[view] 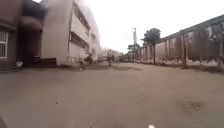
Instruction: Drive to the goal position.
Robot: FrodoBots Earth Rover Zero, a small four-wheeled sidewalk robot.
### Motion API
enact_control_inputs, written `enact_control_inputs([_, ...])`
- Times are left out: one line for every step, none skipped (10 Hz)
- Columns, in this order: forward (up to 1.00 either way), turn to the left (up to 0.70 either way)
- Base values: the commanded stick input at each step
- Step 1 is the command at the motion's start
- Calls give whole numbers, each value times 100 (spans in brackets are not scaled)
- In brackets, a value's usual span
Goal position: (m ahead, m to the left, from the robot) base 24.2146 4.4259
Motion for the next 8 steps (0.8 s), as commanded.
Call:
enact_control_inputs([70,-6])
enact_control_inputs([70,0])
enact_control_inputs([70,0])
enact_control_inputs([70,0])
enact_control_inputs([70,0])
enact_control_inputs([70,0])
enact_control_inputs([70,0])
enact_control_inputs([70,0])
